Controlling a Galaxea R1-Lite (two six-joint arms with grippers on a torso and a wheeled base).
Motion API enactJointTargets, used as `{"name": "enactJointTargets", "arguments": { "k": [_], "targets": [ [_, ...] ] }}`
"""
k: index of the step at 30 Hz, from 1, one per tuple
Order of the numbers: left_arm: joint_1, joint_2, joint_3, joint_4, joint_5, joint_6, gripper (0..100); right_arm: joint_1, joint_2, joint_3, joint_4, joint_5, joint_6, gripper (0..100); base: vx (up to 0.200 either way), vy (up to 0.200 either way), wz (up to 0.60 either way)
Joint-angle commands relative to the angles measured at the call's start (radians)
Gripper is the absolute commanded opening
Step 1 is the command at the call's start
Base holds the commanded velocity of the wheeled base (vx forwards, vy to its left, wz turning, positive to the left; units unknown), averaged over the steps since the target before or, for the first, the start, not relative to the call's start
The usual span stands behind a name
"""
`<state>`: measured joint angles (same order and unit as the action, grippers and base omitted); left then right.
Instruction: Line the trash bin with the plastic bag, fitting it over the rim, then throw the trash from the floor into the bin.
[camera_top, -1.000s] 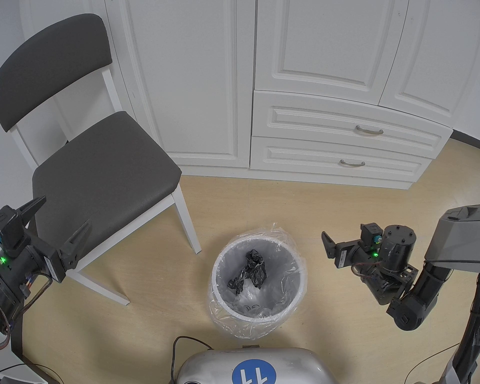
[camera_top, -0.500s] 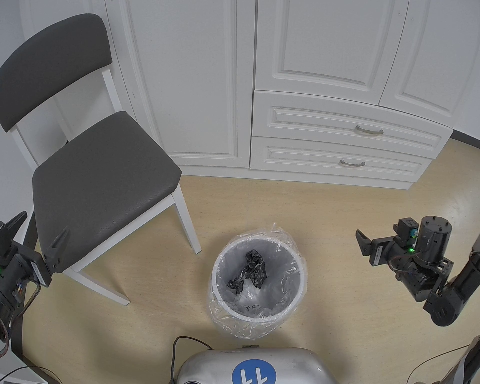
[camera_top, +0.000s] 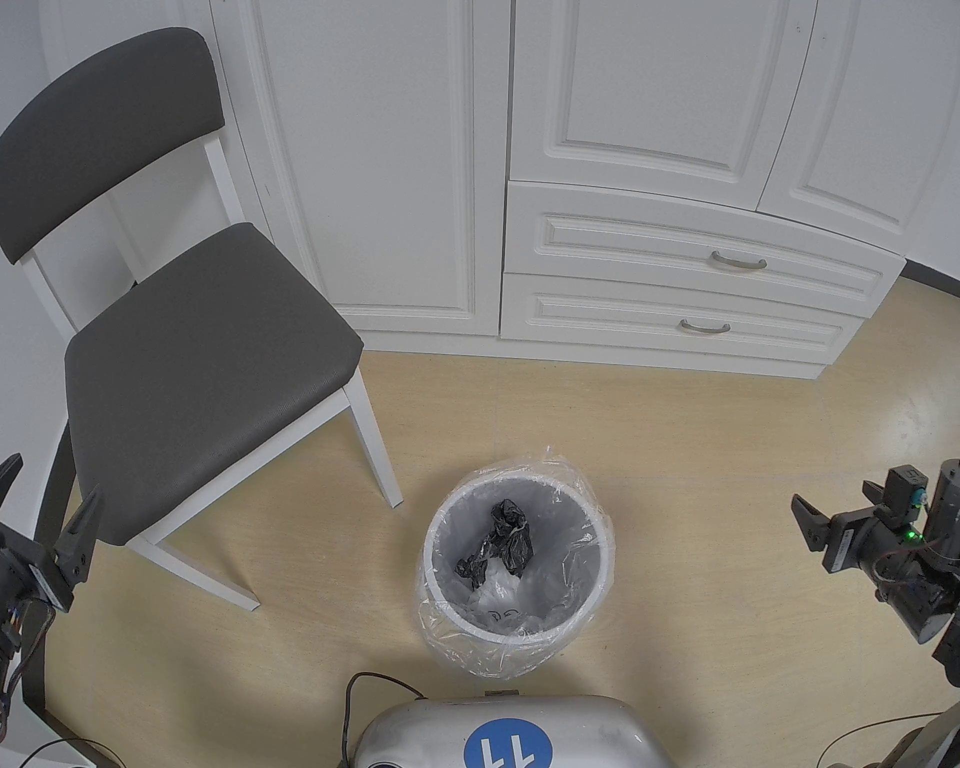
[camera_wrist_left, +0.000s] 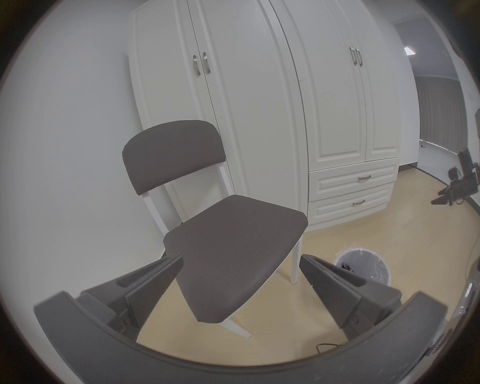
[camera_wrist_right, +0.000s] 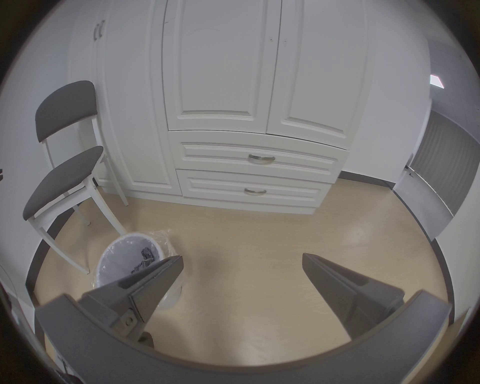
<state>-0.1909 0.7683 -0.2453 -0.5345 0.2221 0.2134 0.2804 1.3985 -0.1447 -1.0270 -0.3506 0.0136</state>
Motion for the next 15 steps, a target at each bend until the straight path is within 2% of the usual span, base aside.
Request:
{"name": "enactJointTargets", "arguments": {
  "k": [1,9,13,15],
  "targets": [
    [0.001,-0.182,-0.025,0.111,0.000,0.000,100,-0.052,-0.431,-0.003,0.329,-0.002,0.002,100,0.000,0.000,0.00],
    [0.016,-0.284,-0.037,0.163,0.000,0.000,100,-0.089,-0.902,-0.065,0.825,0.001,0.003,100,0.000,0.000,0.00],
    [0.022,-0.327,-0.040,0.185,0.000,-0.002,100,-0.121,-1.067,-0.062,0.966,0.001,0.003,100,0.000,0.000,0.00],
    [0.033,-0.356,-0.040,0.205,0.000,0.000,100,-0.162,-1.147,-0.059,1.032,0.004,0.003,100,0.000,0.000,0.00]
  ]
}}
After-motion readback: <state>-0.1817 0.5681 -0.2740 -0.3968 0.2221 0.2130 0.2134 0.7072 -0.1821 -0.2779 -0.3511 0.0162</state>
